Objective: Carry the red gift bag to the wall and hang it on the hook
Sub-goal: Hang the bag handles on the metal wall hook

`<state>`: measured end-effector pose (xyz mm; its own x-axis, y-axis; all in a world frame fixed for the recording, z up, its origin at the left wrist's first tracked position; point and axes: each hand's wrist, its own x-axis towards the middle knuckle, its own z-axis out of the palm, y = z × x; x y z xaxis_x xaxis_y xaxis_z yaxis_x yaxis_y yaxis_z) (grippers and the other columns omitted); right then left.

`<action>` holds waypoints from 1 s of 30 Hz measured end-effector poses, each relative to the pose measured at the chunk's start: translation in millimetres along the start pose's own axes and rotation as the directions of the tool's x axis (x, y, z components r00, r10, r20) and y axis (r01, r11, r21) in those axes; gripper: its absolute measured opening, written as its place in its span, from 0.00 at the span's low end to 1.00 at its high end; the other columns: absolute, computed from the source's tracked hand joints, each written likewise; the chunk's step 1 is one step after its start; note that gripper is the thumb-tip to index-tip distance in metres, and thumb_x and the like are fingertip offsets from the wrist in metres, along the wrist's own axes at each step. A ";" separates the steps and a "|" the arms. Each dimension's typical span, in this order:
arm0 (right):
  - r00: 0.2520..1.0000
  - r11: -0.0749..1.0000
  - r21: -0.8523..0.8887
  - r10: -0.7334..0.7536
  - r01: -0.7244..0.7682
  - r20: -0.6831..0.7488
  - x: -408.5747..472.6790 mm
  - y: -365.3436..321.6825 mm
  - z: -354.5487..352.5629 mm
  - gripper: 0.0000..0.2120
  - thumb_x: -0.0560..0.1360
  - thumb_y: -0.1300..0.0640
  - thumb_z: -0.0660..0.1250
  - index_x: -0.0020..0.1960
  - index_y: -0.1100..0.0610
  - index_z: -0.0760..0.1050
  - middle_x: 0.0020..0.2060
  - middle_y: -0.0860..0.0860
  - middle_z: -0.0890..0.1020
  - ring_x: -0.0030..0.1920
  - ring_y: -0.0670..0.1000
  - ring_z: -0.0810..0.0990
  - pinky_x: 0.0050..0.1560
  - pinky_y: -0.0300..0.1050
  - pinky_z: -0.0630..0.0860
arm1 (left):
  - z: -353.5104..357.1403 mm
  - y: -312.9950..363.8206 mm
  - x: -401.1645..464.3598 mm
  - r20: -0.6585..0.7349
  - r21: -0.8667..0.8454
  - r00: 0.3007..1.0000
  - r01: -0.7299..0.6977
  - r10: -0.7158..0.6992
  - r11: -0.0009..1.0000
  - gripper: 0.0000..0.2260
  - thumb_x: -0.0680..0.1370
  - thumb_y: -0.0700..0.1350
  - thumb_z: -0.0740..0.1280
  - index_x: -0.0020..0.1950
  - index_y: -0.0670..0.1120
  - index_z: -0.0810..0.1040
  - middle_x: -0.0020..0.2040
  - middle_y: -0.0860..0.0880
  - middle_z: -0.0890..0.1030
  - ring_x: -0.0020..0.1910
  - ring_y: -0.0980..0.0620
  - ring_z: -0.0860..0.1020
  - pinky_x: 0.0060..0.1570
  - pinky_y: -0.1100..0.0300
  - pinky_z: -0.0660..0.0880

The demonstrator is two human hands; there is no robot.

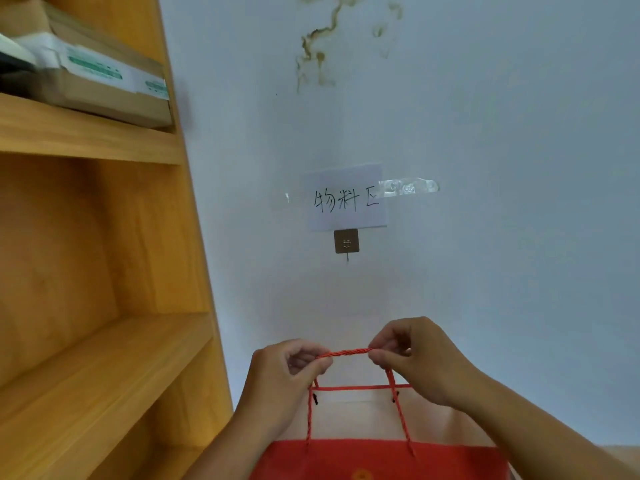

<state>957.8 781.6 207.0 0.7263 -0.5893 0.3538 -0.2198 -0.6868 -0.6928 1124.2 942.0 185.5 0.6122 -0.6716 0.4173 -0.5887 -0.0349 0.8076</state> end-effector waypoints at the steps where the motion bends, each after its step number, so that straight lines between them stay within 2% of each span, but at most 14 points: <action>1: 1.000 1.000 0.004 0.000 0.000 -0.016 12.0 2.4 1.2 0.04 0.75 0.55 0.75 0.42 0.49 0.84 0.36 0.48 0.87 0.38 0.46 0.86 0.48 0.47 0.85 | 0.2 -1.9 12.1 0.013 -0.016 1.000 0.002 -0.002 1.000 0.04 0.73 0.44 0.78 0.45 0.53 0.88 0.40 0.53 0.89 0.42 0.55 0.87 0.50 0.54 0.85; 5: 0.997 0.999 0.033 -0.001 0.003 -0.071 63.6 15.0 6.6 0.06 0.76 0.56 0.75 0.41 0.49 0.84 0.35 0.47 0.87 0.37 0.46 0.86 0.44 0.44 0.85 | 3.1 -16.1 65.7 0.074 -0.087 0.997 -0.006 0.013 0.996 0.02 0.74 0.46 0.78 0.45 0.52 0.89 0.40 0.51 0.89 0.43 0.54 0.87 0.51 0.57 0.84; 9: 0.994 0.991 0.133 0.009 0.006 -0.106 113.3 28.2 15.7 0.05 0.75 0.59 0.75 0.40 0.53 0.85 0.35 0.50 0.88 0.36 0.51 0.86 0.43 0.47 0.86 | 5.2 -33.9 117.4 0.091 -0.153 0.995 -0.018 0.033 0.988 0.02 0.74 0.45 0.78 0.45 0.50 0.89 0.40 0.49 0.89 0.41 0.54 0.87 0.45 0.66 0.82; 12: 0.992 0.974 0.225 0.041 -0.013 -0.118 152.3 34.7 24.1 0.05 0.75 0.61 0.75 0.41 0.56 0.85 0.34 0.52 0.88 0.38 0.56 0.86 0.43 0.50 0.85 | 4.8 -46.6 160.2 0.095 -0.208 0.995 0.007 0.013 0.978 0.01 0.74 0.43 0.77 0.45 0.48 0.89 0.39 0.48 0.89 0.40 0.52 0.87 0.44 0.65 0.83; 15: 0.988 0.966 0.257 0.062 -0.024 -0.138 187.8 42.8 28.7 0.05 0.75 0.62 0.75 0.40 0.58 0.85 0.34 0.54 0.87 0.34 0.52 0.85 0.42 0.51 0.84 | 8.3 -58.7 201.1 0.103 -0.244 0.995 0.024 0.001 0.969 0.02 0.73 0.41 0.78 0.45 0.45 0.89 0.39 0.46 0.89 0.39 0.50 0.87 0.44 0.62 0.84; 18: 0.988 0.957 0.288 0.080 -0.039 -0.132 214.2 52.3 30.2 0.05 0.75 0.63 0.75 0.40 0.58 0.85 0.32 0.53 0.86 0.32 0.47 0.83 0.41 0.47 0.84 | 13.6 -66.1 232.4 0.103 -0.256 0.995 0.025 0.002 0.966 0.02 0.73 0.40 0.78 0.45 0.45 0.89 0.39 0.45 0.89 0.39 0.49 0.87 0.42 0.66 0.82; 22: 0.987 0.970 0.241 0.057 -0.020 -0.148 240.3 63.6 30.6 0.04 0.75 0.61 0.75 0.41 0.56 0.85 0.34 0.52 0.87 0.35 0.51 0.85 0.43 0.48 0.85 | 25.0 -74.9 264.4 0.067 -0.244 0.998 0.018 -0.001 0.970 0.04 0.73 0.41 0.78 0.46 0.47 0.89 0.39 0.47 0.89 0.38 0.53 0.87 0.41 0.67 0.81; 24: 0.979 0.977 0.213 0.042 0.002 -0.201 252.7 68.1 30.3 0.04 0.75 0.62 0.75 0.41 0.56 0.85 0.35 0.54 0.87 0.37 0.54 0.85 0.42 0.44 0.84 | 33.6 -79.4 277.3 0.044 -0.237 0.999 0.004 0.007 0.972 0.04 0.73 0.43 0.79 0.46 0.50 0.89 0.38 0.49 0.89 0.38 0.54 0.87 0.43 0.66 0.82; 26: 0.964 0.982 0.188 0.029 0.022 -0.265 265.7 72.1 30.5 0.05 0.74 0.62 0.76 0.41 0.55 0.85 0.36 0.54 0.87 0.38 0.52 0.84 0.39 0.36 0.80 | 42.5 -81.6 288.6 0.010 -0.242 1.000 -0.002 0.005 0.970 0.04 0.73 0.44 0.78 0.47 0.51 0.89 0.38 0.50 0.89 0.39 0.55 0.87 0.43 0.66 0.82; 30: 0.923 0.990 0.141 0.030 0.027 -0.383 290.6 84.8 35.8 0.06 0.74 0.60 0.75 0.41 0.52 0.83 0.36 0.51 0.86 0.36 0.49 0.82 0.36 0.34 0.75 | 63.2 -82.4 306.4 -0.088 -0.247 0.996 -0.034 0.012 0.969 0.06 0.74 0.44 0.77 0.50 0.51 0.89 0.40 0.53 0.89 0.42 0.59 0.86 0.39 0.72 0.79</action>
<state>1173.6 567.3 228.5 0.4149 -0.7273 0.5468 -0.1063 -0.6355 -0.7647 1326.9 692.3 220.5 0.6488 -0.6046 0.4621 -0.4606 0.1714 0.8709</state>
